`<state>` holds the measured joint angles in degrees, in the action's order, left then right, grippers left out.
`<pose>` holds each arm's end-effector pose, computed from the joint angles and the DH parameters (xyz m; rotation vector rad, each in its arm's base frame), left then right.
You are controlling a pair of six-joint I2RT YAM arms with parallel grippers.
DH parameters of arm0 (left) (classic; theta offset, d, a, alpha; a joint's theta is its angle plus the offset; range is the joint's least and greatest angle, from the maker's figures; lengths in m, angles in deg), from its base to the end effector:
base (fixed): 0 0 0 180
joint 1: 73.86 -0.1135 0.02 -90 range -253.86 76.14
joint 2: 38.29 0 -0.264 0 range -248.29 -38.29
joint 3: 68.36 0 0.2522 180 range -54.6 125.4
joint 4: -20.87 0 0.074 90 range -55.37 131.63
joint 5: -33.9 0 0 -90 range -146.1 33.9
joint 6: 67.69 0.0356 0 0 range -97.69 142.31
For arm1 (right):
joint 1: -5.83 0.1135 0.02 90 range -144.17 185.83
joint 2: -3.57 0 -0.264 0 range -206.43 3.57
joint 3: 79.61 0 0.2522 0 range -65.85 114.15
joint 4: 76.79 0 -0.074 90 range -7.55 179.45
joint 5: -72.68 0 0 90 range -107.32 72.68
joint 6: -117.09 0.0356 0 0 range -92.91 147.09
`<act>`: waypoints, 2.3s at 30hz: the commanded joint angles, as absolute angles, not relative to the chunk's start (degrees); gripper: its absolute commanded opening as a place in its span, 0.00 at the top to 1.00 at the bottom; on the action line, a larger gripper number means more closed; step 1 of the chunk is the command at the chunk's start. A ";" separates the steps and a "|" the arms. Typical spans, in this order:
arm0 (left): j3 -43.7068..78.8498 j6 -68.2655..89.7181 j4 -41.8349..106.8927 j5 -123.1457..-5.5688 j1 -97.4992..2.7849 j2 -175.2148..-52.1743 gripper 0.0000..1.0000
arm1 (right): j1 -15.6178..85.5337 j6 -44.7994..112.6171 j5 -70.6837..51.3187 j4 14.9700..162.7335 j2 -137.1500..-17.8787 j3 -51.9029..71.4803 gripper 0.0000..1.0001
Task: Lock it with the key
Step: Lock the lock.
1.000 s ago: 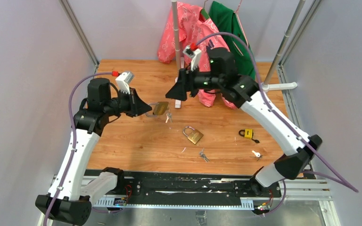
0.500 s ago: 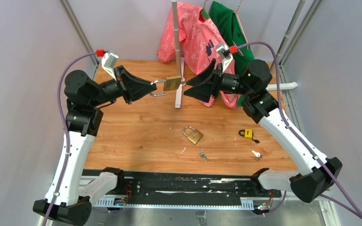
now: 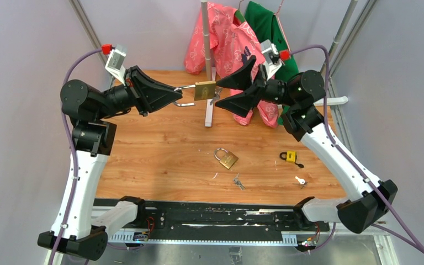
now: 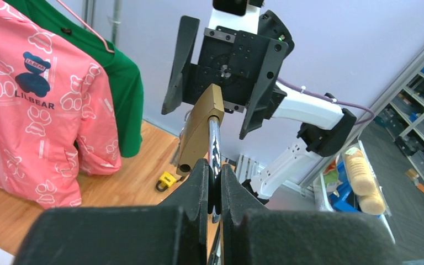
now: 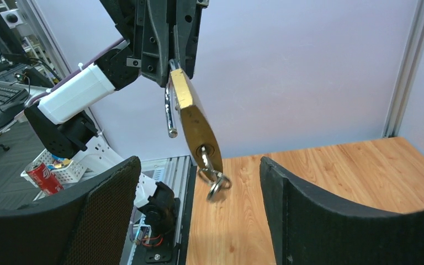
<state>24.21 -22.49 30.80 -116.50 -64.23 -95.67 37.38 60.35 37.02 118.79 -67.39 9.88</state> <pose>0.1591 -0.0584 0.5203 0.6342 1.3618 -1.3710 0.1992 0.1562 0.4963 -0.9405 1.0015 1.4253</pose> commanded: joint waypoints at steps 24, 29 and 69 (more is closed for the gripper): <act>25.83 -22.70 24.35 -117.25 -63.40 -95.59 1.00 | 41.45 80.07 48.88 133.61 -79.96 18.44 1.00; 25.04 -20.66 24.85 -116.76 -63.40 -94.93 1.00 | 40.81 84.25 50.10 132.25 -79.75 18.82 1.00; 6.31 -17.87 28.04 -113.93 -58.48 -85.96 0.41 | 43.25 69.17 41.89 126.37 -65.42 3.09 1.00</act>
<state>6.85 -17.77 29.92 -115.19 -58.35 -86.49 43.63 66.29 41.64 118.44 -66.43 2.95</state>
